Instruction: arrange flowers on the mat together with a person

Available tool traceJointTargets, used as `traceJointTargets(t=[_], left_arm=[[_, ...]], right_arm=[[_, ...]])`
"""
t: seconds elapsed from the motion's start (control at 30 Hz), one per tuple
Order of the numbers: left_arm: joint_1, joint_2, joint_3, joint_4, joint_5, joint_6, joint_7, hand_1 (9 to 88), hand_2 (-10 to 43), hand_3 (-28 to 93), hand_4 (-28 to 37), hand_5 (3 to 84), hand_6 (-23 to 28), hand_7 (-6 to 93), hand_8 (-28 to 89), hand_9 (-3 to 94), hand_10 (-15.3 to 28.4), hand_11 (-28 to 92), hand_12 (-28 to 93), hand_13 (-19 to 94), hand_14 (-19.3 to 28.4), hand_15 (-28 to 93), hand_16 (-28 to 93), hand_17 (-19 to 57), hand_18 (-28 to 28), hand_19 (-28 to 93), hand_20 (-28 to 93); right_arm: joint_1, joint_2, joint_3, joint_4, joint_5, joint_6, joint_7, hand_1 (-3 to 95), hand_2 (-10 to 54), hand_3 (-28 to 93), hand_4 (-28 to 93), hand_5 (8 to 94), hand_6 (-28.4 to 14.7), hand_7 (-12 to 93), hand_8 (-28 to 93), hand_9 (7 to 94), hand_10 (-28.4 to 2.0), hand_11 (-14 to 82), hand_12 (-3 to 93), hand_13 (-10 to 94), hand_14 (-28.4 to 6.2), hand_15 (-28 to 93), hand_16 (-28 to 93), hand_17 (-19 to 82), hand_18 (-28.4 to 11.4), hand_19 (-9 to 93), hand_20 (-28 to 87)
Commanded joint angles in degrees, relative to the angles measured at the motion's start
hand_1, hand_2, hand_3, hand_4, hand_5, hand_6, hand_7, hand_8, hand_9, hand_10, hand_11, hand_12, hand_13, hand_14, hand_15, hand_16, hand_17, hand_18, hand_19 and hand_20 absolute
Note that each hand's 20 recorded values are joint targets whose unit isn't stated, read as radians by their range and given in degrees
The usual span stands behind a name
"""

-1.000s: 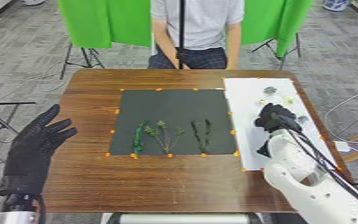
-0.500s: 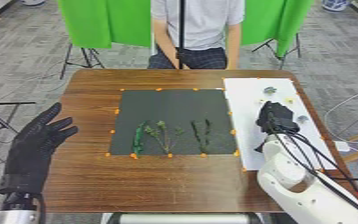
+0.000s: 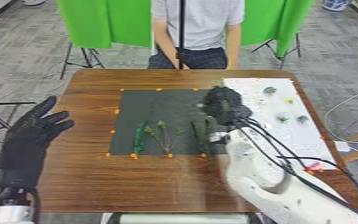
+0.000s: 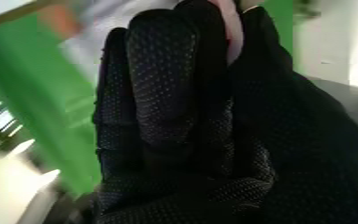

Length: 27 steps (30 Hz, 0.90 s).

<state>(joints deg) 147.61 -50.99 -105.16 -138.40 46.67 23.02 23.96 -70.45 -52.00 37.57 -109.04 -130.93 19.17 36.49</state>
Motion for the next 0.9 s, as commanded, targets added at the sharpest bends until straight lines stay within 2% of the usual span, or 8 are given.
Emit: traceJointTargets(t=[0.03, 0.13, 0.2, 0.33, 0.5, 0.6, 0.73, 0.9], left_arm=[[-3.25, 1.6, -2.71, 0.3, -0.05, 0.11, -0.09, 17.8, 4.2, 78, -28.3, 32.6, 5.0, 15.1, -10, 33.5, 18.4, 25, 10, 23, 26.9, 51, -10, -10.0, 21.7, 46, 9], [-5.39, 2.52, -2.48, 0.73, 0.14, -0.12, -0.49, 17.6, 4.0, 78, -28.3, 32.0, 4.6, 15.3, -10, 32.4, 18.4, 25, 10, 22, 27.1, 52, -10, -9.9, 21.8, 46, 9], [-5.92, 3.18, -1.92, 0.69, -0.12, 0.6, 0.05, 17.5, 3.9, 78, -28.3, 31.5, 4.2, 15.3, -10, 31.8, 18.1, 25, 10, 21, 27.1, 53, -11, -9.9, 21.8, 47, 8], [-9.15, 4.8, 0.68, 1.58, -0.17, 0.61, -0.16, 16.8, 3.8, 78, -28.3, 29.6, 2.4, 16.3, -9, 29.6, 16.5, 24, 10, 19, 26.5, 53, -12, -9.9, 21.5, 47, 8], [-11.99, 5.99, 3.33, 2.47, -0.32, -0.01, -0.47, 15.8, 4.2, 79, -28.3, 26.9, 0.2, 19.0, -10, 25.9, 12.8, 23, 11, 15, 23.4, 51, -14, -10.4, 20.3, 47, 6], [-12.75, 6.22, 4.25, 2.77, -0.52, 0.02, -0.52, 15.4, 4.6, 79, -28.3, 25.7, -0.3, 20.7, -11, 23.7, 11.7, 22, 11, 12, 22.6, 50, -14, -11.4, 19.5, 46, 5], [-12.83, 6.41, 4.25, 2.94, -0.78, 0.0, -0.39, 15.4, 4.7, 79, -28.3, 25.3, -0.5, 21.7, -11, 23.3, 11.6, 22, 12, 11, 22.7, 48, -13, -11.6, 19.3, 46, 5], [-13.29, 5.96, 4.19, 3.1, -0.71, -0.58, -0.9, 16.0, 4.6, 80, -28.3, 26.3, 0.1, 22.3, -13, 24.4, 12.1, 21, 13, 11, 23.0, 46, -9, -11.9, 19.6, 46, 5]], right_arm=[[9.07, -15.83, -7.99, 5.17, -2.35, -3.51, -6.84, 63.8, -9.5, 61, -28, 84.4, 1.4, 18, 2, 92.9, -6.5, 12.6, 39.0, 82, -3.0, 48, 28, 40, -13.8, 82, -3], [10.74, -18.4, -10.99, 8.1, -2.6, -3.78, -7.79, 63.7, -9.5, 62, -28, 84.3, 0.9, 18, 2, 92.8, -6.8, 13.1, 39.1, 82, -3.2, 49, 28, 40, -14.1, 83, -2], [11.84, -19.28, -13.63, 9.86, -2.31, -3.46, -9.05, 63.4, -9.5, 63, -28, 84.3, 0.6, 18, 2, 92.6, -6.9, 13.6, 39.4, 82, -3.2, 50, 27, 40, -14.3, 83, -2], [16.02, -19.66, -20.75, 12.96, -1.34, -1.07, -8.21, 62.6, -9.5, 65, -28, 84.3, 0.2, 18, 2, 92.6, -7.5, 13.9, 39.7, 81, -3.3, 50, 28, 38, -14.5, 83, -1], [18.99, -19.79, -26.23, 15.2, -1.6, -0.09, -5.9, 61.9, -9.5, 67, -28, 84.4, 0.2, 18, 2, 92.5, -7.5, 13.7, 40.0, 81, -3.4, 49, 29, 38, -14.7, 83, 0], [19.92, -20.01, -27.63, 16.22, -1.5, 0.39, -4.87, 61.0, -9.5, 67, -28, 84.0, 1.9, 18, 2, 92.5, -7.2, 13.3, 39.7, 82, -3.3, 49, 29, 38, -14.7, 82, 0], [21.25, -20.45, -28.78, 17.61, -1.71, -0.84, -4.01, 60.9, -9.5, 65, -28, 83.6, 2.9, 17, 1, 92.1, -7.0, 12.8, 39.6, 81, -3.6, 49, 29, 37, -14.7, 82, 1], [20.73, -20.59, -27.82, 18.49, -2.93, -5.6, -3.57, 59.0, -9.5, 61, -28, 79.8, 4.2, 17, -1, 89.9, -7.1, 13.2, 38.5, 80, -4.2, 50, 26, 35, -14.9, 81, 3]])
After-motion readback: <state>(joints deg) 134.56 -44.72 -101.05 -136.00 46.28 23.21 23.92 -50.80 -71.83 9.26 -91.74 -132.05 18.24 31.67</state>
